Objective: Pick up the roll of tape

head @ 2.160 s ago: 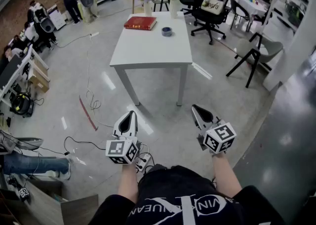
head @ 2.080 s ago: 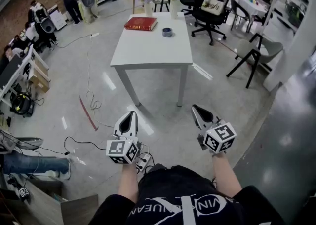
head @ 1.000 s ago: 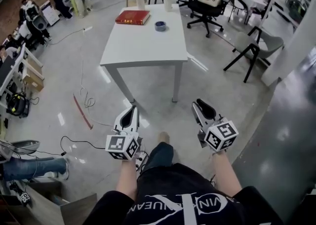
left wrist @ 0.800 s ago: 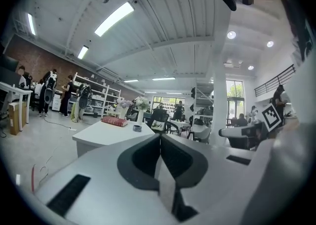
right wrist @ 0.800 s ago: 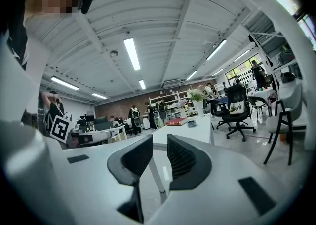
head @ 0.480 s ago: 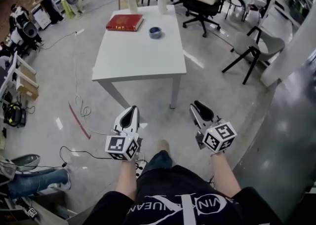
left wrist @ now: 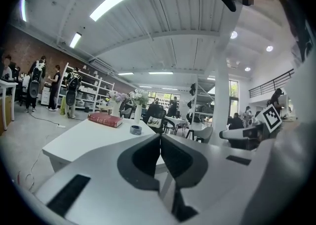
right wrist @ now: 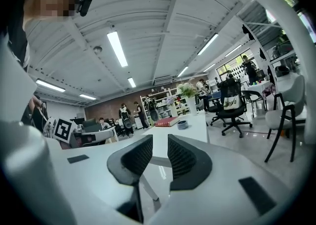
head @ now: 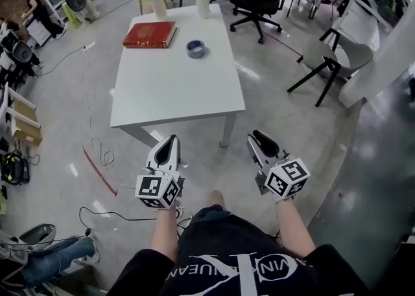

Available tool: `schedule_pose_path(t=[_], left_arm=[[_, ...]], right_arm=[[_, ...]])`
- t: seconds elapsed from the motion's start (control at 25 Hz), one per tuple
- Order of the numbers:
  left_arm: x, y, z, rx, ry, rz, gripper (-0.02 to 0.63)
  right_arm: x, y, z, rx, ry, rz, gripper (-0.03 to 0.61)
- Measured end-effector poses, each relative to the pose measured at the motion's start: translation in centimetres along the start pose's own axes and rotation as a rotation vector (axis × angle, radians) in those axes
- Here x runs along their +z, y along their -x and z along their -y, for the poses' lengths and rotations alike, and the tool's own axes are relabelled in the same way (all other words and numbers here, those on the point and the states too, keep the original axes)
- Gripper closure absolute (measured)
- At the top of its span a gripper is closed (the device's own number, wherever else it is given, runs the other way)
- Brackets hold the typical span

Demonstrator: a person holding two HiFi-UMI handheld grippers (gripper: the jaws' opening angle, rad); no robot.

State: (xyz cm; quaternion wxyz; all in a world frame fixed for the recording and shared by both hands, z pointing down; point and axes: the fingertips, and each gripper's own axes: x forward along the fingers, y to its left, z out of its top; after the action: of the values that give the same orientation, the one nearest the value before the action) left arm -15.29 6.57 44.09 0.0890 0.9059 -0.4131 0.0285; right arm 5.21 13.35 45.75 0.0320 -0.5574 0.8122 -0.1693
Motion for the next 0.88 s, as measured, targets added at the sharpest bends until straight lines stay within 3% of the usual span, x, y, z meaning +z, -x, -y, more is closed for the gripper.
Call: schedule_pose_path(t=[0.32, 0.64, 0.88], left_arm=[[0.8, -5.1, -4.3, -0.023, -0.003, 0.0, 0.609], [1.0, -7.9, -5.8, -0.028, 0.007, -0.004, 0.609], [1.5, -10.4, -7.6, 0.009, 0.011, 0.003, 0.609]], right_arm=[[1.0, -5.8, 1.8, -0.015, 0.006, 0.004, 0.492], [2.2, -8.7, 3.2, -0.006, 0.02, -0.008, 0.488], [3.3, -12.0, 5.0, 0.033, 0.03, -0.019, 0.488]])
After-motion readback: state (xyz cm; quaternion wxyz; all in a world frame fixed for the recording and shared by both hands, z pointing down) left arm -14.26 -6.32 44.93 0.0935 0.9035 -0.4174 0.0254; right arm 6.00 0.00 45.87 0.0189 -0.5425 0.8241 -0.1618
